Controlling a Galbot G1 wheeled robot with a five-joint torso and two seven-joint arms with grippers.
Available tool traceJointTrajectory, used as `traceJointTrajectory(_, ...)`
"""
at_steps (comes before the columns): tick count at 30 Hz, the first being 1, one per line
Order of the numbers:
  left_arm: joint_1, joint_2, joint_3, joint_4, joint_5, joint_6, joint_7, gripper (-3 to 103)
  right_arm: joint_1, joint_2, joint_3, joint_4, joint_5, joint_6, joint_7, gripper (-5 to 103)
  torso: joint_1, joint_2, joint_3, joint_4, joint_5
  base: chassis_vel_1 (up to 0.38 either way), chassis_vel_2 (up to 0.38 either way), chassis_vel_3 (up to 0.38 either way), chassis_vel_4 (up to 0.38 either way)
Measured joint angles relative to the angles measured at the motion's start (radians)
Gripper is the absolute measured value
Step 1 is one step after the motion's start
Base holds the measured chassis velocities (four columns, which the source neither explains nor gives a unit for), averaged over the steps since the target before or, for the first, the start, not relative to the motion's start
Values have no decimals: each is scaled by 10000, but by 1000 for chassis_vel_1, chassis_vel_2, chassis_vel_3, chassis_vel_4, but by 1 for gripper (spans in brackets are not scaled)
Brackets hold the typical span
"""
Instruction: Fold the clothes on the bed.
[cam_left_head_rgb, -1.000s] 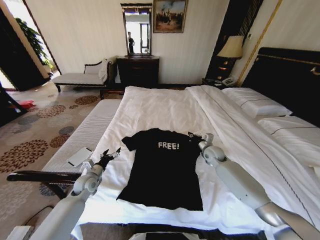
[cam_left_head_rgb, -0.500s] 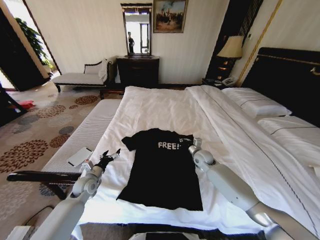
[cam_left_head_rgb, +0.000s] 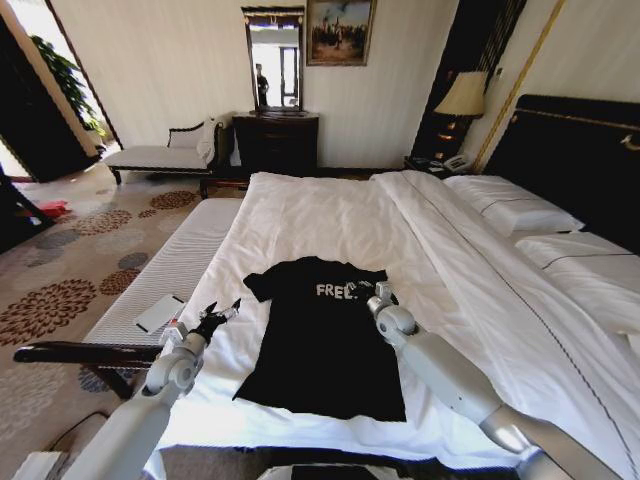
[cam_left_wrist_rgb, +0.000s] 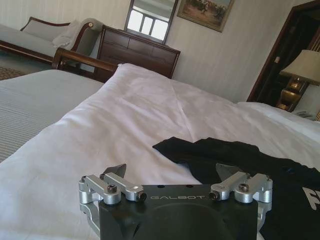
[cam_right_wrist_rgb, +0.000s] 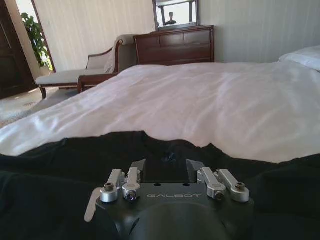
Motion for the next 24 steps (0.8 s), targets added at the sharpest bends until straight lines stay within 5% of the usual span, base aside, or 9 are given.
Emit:
traceJointTrajectory(2, -23, 1, 14, 9, 6, 12, -2, 100, -43, -32, 103, 115, 58, 4, 38, 46, 0, 0, 0, 0, 1, 0, 0, 0, 0)
traceJointTrajectory(8, -373, 27, 161, 182, -60, 110, -132, 100, -591, -319, 1281, 518, 355, 25, 245, 73, 0, 0, 0, 2, 0, 0, 0, 0, 0)
traceJointTrajectory(17, -958, -250, 379, 757, -1012, 364, -217, 100, -2525, -852, 3284, 1234, 340, 85, 187, 100, 0, 0, -1, -9, 2, 0, 0, 0, 0)
traceJointTrajectory(24, -1349, -594, 130, 1335, -1165, 328, -85, 99, -2774, -1066, 3494, 1338, 283, 165, 121, 100, 1, 0, -1, 1, 0, 0, 0, 0, 0)
